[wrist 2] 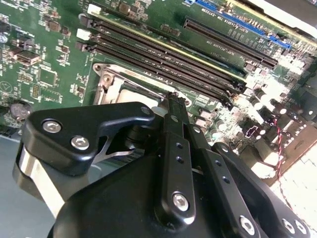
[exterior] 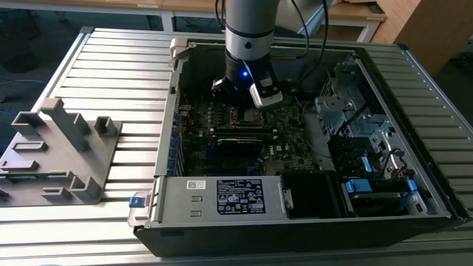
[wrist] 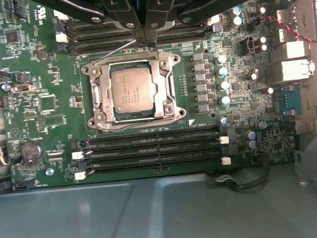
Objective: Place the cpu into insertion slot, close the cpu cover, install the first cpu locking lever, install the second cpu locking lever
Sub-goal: 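Install the second cpu locking lever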
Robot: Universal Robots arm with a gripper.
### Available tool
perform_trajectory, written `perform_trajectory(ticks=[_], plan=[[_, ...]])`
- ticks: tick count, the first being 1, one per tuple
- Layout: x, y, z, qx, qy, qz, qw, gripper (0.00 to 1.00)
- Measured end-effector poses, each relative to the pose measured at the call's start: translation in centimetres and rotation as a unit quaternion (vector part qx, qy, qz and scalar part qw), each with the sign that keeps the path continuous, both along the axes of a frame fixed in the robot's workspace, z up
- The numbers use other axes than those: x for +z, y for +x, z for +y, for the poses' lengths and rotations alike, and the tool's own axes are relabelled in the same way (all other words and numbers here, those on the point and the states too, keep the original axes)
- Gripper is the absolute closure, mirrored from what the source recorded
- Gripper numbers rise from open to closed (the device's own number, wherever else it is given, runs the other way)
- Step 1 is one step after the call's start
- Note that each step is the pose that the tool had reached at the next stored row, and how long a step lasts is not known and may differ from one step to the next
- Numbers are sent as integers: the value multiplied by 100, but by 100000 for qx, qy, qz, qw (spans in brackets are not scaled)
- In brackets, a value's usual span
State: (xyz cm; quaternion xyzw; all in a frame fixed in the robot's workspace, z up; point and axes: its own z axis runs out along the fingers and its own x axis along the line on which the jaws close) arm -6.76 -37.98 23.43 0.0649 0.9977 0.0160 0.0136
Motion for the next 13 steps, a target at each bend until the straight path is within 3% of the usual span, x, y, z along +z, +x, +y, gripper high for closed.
perform_trajectory(ticks=[13], plan=[[-96,-53,0,-3,-23,-138,100000,89]])
